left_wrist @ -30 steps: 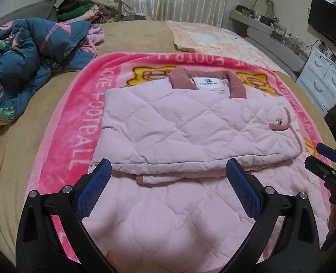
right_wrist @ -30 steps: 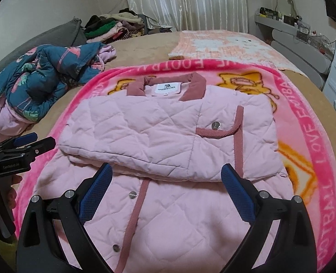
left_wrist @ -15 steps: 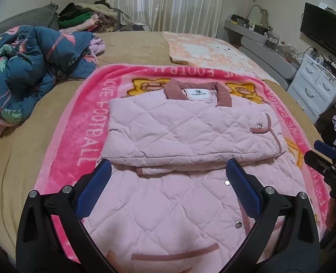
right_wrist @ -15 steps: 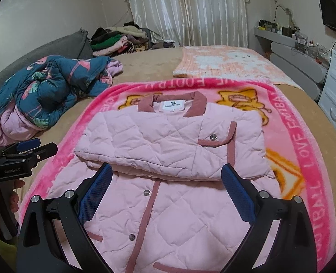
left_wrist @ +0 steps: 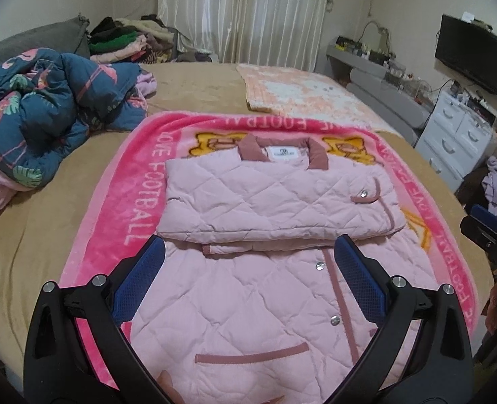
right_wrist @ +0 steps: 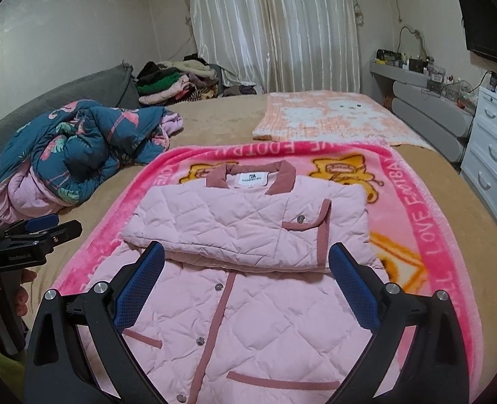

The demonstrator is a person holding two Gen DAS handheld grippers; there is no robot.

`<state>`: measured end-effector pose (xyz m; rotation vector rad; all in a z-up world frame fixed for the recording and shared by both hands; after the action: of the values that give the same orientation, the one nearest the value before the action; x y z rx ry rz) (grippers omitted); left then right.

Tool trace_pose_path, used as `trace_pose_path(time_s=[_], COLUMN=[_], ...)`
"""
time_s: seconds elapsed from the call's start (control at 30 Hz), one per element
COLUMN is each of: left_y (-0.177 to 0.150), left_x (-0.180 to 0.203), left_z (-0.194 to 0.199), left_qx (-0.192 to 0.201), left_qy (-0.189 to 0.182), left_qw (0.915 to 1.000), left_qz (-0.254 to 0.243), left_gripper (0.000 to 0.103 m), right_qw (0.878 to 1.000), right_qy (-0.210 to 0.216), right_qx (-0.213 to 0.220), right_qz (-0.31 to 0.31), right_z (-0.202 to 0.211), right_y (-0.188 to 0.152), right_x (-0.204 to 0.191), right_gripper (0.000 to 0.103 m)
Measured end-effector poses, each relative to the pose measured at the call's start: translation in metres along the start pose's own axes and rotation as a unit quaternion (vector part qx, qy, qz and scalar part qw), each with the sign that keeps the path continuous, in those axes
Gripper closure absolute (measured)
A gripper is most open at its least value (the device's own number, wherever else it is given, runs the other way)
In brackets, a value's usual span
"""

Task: Fold large clothes
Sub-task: 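Move both open tools back along the jacket toward its ribbed hem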

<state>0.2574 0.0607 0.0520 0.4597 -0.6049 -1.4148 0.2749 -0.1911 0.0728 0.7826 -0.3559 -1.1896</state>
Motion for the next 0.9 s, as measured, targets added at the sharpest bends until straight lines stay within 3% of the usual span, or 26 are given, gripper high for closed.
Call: trace_pose_path(time_s=[0.47, 0.9], left_y=[-0.02, -0.057], left_x=[0.007, 0.005], left_z=[0.045, 0.056], left_qx=[0.031, 0.037], left_qy=[-0.009, 0.002], left_qw=[0.9994, 0.9992], left_qz=[-0.013, -0.014], left_gripper=[0.009, 0.009], right_qw=[0.999, 0.999], right_qy=[0.0, -0.006], right_qx=[0.044, 0.052], right_qz=[0.006, 0.007], right_z=[0.059, 0.079], right_y=[-0.011, -0.034], right_x=[-0.003, -0.006], right_gripper=[0.004, 0.004])
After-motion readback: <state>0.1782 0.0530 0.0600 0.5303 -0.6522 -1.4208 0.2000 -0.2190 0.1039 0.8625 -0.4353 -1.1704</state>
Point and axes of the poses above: each gripper's, at about its wrist camera, not at the fingertips, and z roughly against the way its jaws point, x to its right, y to its top, the point moved 8 cm from there along -z, roughly the way its jaws point, and after that the axes turned 9 degrees about -x, right-handed, at the moved point
